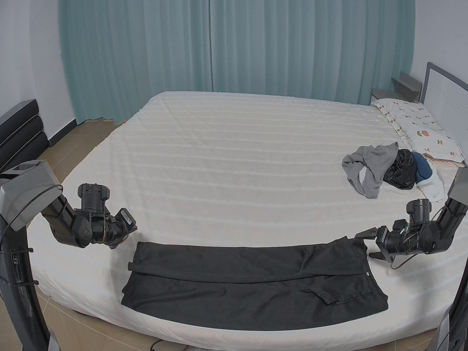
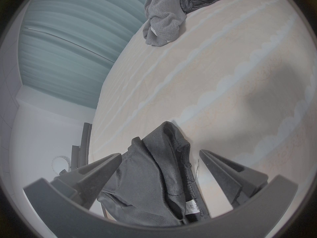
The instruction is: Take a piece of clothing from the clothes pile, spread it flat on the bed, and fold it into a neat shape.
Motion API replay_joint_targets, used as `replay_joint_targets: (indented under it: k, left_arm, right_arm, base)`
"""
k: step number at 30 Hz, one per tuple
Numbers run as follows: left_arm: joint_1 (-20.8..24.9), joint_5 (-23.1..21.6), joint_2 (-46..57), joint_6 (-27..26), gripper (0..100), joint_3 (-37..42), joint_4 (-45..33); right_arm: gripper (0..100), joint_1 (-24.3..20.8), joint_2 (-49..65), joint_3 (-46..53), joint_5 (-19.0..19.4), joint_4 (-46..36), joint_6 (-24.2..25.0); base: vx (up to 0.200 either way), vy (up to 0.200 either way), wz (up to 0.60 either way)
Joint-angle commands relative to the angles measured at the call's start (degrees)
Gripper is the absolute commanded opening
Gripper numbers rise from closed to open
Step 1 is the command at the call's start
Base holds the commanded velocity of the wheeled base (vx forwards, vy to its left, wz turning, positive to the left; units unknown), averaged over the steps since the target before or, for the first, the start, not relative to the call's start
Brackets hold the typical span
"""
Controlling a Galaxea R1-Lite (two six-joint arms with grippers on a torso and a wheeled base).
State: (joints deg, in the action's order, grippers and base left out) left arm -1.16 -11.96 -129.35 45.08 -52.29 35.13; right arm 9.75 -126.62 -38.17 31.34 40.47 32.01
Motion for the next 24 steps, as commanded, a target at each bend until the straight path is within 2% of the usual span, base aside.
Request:
replay_joint_targets:
  k: [1, 2, 4, 7, 9, 14, 15, 18, 24]
  left_arm:
    - [-0.2, -1.8, 1.9, 0.2, 100, 1.6, 0.1]
    - [-0.1, -2.0, 2.0, 0.2, 100, 1.7, 0.1]
    - [-0.1, -7.1, 3.6, 0.0, 100, 3.6, 0.3]
    - [-0.1, -11.8, 4.3, -0.6, 100, 4.8, 0.4]
    - [-0.1, -13.3, 4.0, -0.7, 100, 4.8, 0.4]
    - [-0.1, -14.2, 3.4, -1.8, 100, 4.8, 0.5]
    - [-0.1, -14.2, 2.9, -4.2, 100, 5.4, 0.4]
    - [-0.1, -14.3, 2.8, -7.0, 100, 6.3, 0.5]
    - [0.3, -14.3, 2.8, -7.6, 100, 6.5, 0.5]
  right_arm:
    - [100, -0.2, 0.5, 0.8, 0.0, 0.0, 0.0]
    - [100, -0.2, 0.5, 0.9, 0.0, 0.1, 0.0]
    - [100, -0.3, 0.7, 1.3, 0.0, 0.1, 0.0]
    - [100, -0.3, 0.9, 1.7, 0.1, 0.1, 0.1]
    - [100, -0.3, 1.0, 1.8, 0.1, 0.1, 0.1]
    - [100, -0.8, 1.0, 2.0, 0.1, 0.1, 0.1]
    - [100, -0.8, 1.0, 2.0, 0.2, 0.1, 0.1]
    - [100, -0.8, 1.0, 2.0, 0.2, 0.1, 0.1]
    - [100, -0.7, 1.1, 2.0, 0.3, 0.1, 0.1]
  base:
    - [0.000, 0.000, 0.00]
    - [0.000, 0.000, 0.00]
    - [0.000, 0.000, 0.00]
    - [0.000, 0.000, 0.00]
    - [0.000, 0.000, 0.00]
    - [0.000, 0.000, 0.00]
    - [0.000, 0.000, 0.00]
    - [0.000, 0.000, 0.00]
    - [0.000, 0.000, 0.00]
